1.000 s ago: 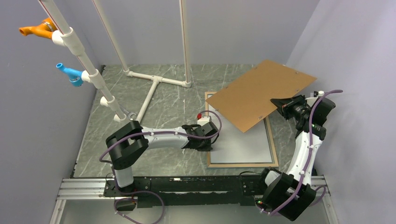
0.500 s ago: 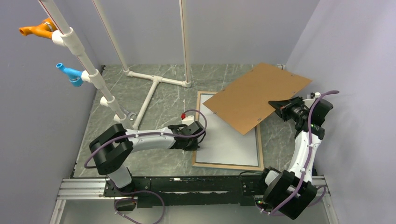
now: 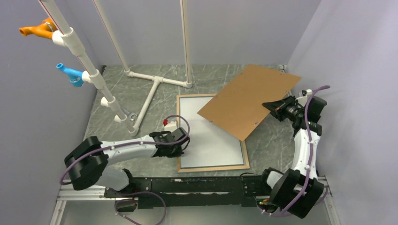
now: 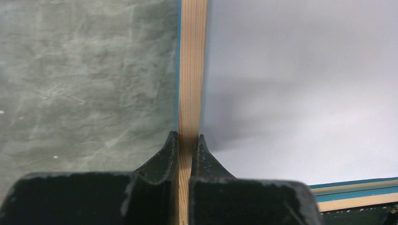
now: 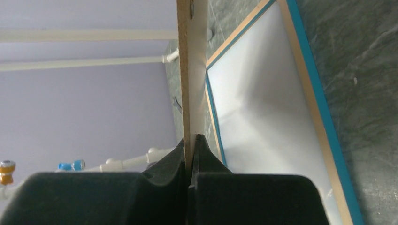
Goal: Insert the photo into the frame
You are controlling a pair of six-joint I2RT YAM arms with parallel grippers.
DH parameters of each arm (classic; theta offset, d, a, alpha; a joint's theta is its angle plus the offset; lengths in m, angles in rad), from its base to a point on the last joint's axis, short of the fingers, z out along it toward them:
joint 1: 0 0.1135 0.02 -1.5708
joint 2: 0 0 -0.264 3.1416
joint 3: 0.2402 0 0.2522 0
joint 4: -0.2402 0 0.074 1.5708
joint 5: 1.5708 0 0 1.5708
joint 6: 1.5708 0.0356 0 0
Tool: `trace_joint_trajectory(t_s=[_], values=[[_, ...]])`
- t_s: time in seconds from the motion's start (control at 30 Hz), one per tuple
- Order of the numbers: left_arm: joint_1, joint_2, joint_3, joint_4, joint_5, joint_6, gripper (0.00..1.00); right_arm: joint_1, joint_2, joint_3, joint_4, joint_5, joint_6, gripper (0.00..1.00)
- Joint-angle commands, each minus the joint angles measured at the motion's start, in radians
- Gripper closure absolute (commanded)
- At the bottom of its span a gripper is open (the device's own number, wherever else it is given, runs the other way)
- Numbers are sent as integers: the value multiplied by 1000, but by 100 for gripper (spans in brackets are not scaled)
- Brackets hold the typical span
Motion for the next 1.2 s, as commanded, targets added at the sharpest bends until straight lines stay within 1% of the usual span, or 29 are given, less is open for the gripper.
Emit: trace_joint_trajectory(t_s=[0.0,0.13,0.23,0.27,0.37,0.4,0.43,0.47,0.5,0.53,0.7,0.87,0.97,1.07,1.17], values=[[15,-78,-53,-62,-41,33,100,63,2,37,22,-46,-50,100],[36,-113,-75,-77,-53,82,99,119,7,43,11,-20,-65,100],[62,-118,-70,-52,-17,157,92,154,15,51,2,-14,-76,100],[62,-115,-61,-46,-1,178,87,161,19,56,-3,-15,-83,100],[63,-87,-28,-50,38,230,68,185,32,87,-57,-6,-133,100],[62,-82,-17,-51,53,245,61,191,35,101,-77,-2,-154,100],[63,-80,-6,-53,68,255,47,195,37,117,-95,1,-172,100],[63,-83,-1,-55,80,262,38,198,39,126,-111,0,-190,100],[63,-90,-1,-48,97,270,31,200,42,134,-126,-2,-205,100],[65,-104,-4,-31,121,284,28,201,43,142,-140,-7,-219,100],[124,-207,-41,41,272,361,26,205,62,164,-179,-46,-286,100],[219,-345,-82,46,388,412,25,238,96,203,-236,-53,-342,100],[264,-410,-90,33,450,447,25,282,107,209,-228,-73,-338,100],[271,-455,-77,11,491,497,25,338,110,211,-206,-80,-318,100],[269,-497,-50,-23,512,551,26,384,89,192,-146,-61,-248,100]])
